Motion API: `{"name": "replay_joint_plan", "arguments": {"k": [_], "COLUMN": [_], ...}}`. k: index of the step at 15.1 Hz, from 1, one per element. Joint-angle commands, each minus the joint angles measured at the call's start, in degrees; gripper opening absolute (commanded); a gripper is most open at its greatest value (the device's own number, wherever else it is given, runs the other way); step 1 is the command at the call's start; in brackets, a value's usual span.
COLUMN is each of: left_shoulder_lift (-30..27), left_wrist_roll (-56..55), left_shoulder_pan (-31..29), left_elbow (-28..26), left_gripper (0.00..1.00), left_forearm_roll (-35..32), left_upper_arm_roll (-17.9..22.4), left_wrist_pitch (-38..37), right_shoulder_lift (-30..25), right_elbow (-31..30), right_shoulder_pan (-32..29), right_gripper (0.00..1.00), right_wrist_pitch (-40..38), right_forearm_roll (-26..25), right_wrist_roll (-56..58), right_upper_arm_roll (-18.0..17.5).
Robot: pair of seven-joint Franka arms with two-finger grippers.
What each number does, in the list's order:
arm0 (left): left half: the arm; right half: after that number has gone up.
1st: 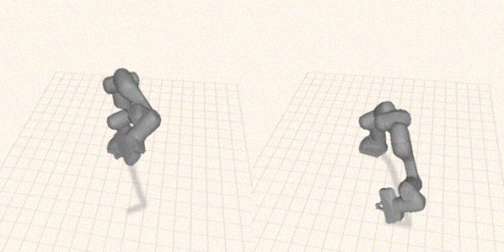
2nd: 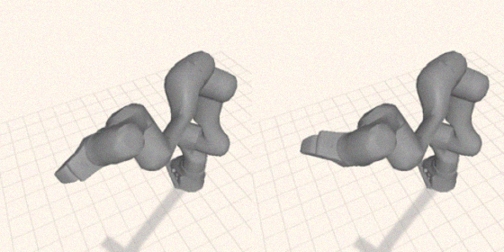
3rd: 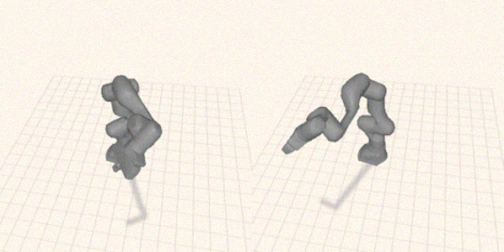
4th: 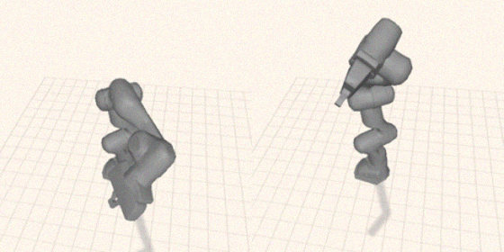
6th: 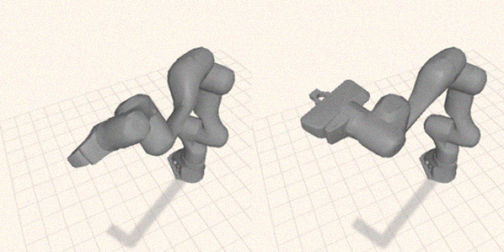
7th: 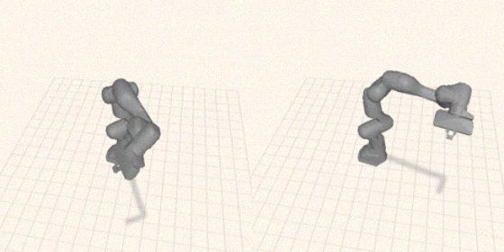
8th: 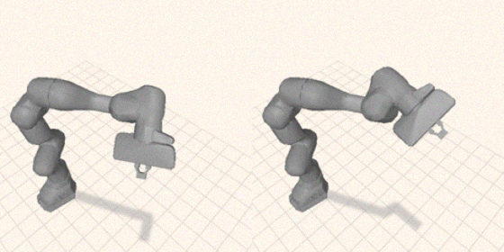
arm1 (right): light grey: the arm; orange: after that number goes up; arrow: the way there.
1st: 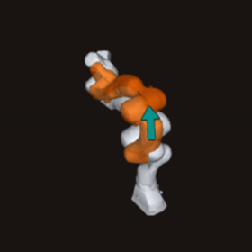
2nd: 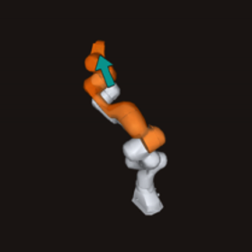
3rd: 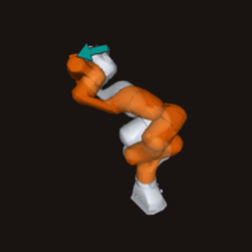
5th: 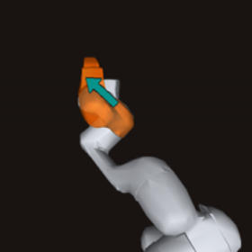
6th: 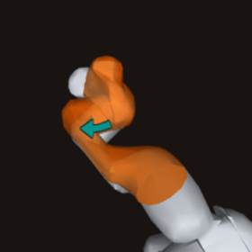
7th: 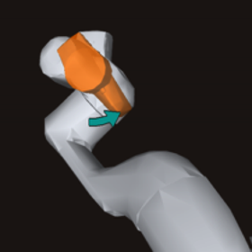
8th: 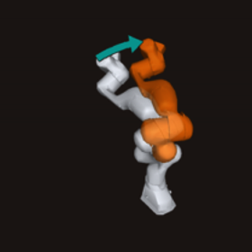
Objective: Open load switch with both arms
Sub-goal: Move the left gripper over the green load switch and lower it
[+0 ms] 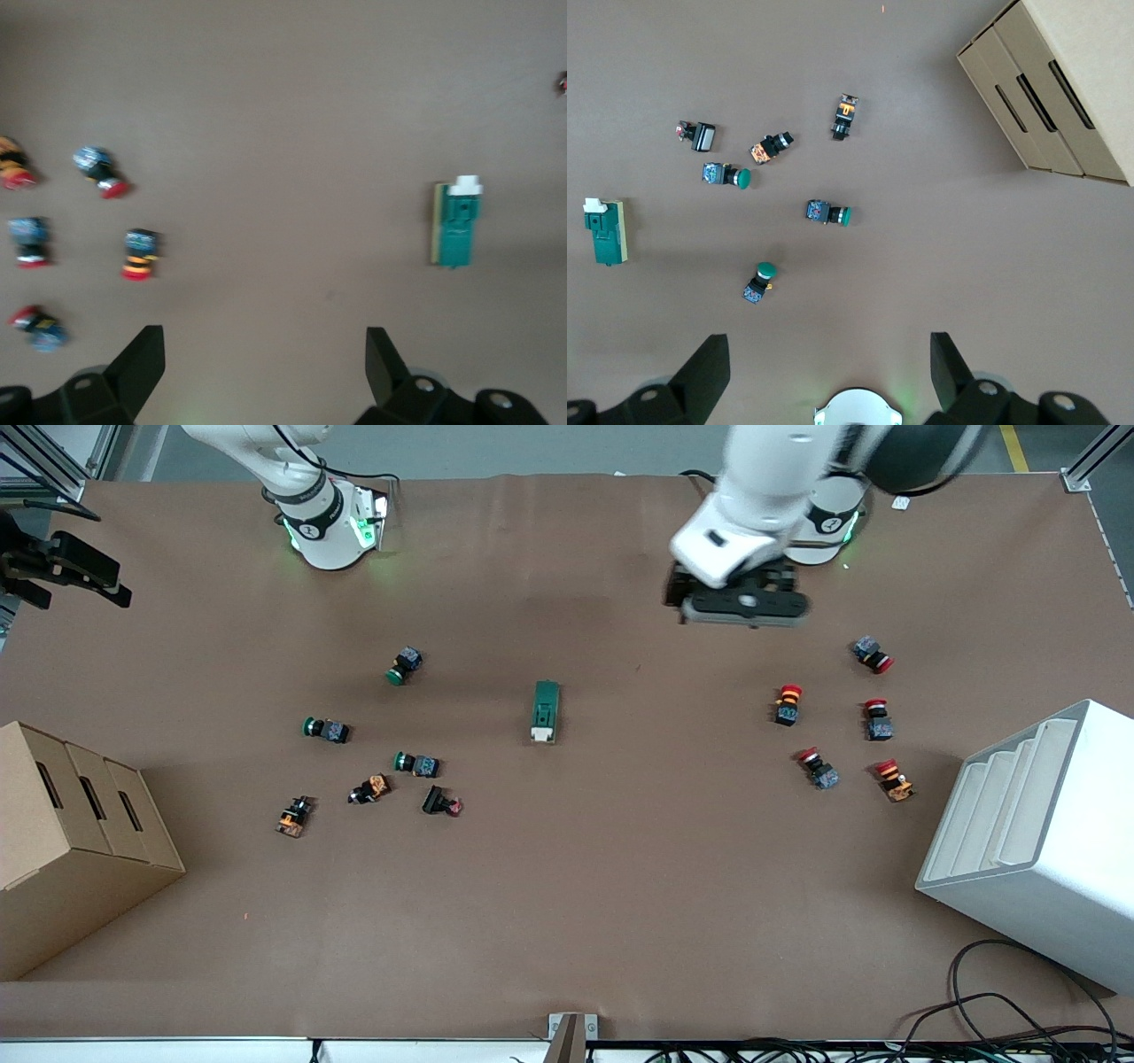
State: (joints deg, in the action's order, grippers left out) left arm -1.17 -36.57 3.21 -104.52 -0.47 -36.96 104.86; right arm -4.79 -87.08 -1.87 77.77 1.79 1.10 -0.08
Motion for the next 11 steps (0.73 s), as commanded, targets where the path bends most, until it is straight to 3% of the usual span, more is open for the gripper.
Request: {"name": "replay_joint_plan", "arguments": {"k": [1,5,9,11], "left_shoulder_lift": [-0.4,3.4,12.2,17.1], "left_wrist_roll": [-6.9,-16.4,-31.3,-38.5], "left_shoulder_pan": [-0.6,0.2,7.0,10.0], "left_elbow": [-5.4,-10.2,-9.9,-9.6], "left_gripper": [1.0,1.0,0.99,0.98], "left_forearm_roll": [-0.5,-8.8,-23.6,-31.9], "left_upper_arm_roll": [-4.4,-10.9,-11.6,-11.6], "left_wrist_pitch": [8.7,17.7,20.4,21.3], "right_shoulder_lift": [0.7,3.6,8.4,9.9], "right_elbow": [0.1,0.2,-0.3,-0.6], "right_shoulder_pan": [-1.1,-2.0,-1.8,-1.0], "right_gripper": [1.0,1.0,1.0,1.0], "right_wrist_pitch": [-0.2,2.6,2.7,3.1], "right_forearm_roll": [-0.4,-0.3,-1.6,-1.3], "right_wrist_roll": [0.7,0.9,0.0,-9.4], "right_upper_arm_roll": [-0.3,-0.2,-0.1,-0.5]}}
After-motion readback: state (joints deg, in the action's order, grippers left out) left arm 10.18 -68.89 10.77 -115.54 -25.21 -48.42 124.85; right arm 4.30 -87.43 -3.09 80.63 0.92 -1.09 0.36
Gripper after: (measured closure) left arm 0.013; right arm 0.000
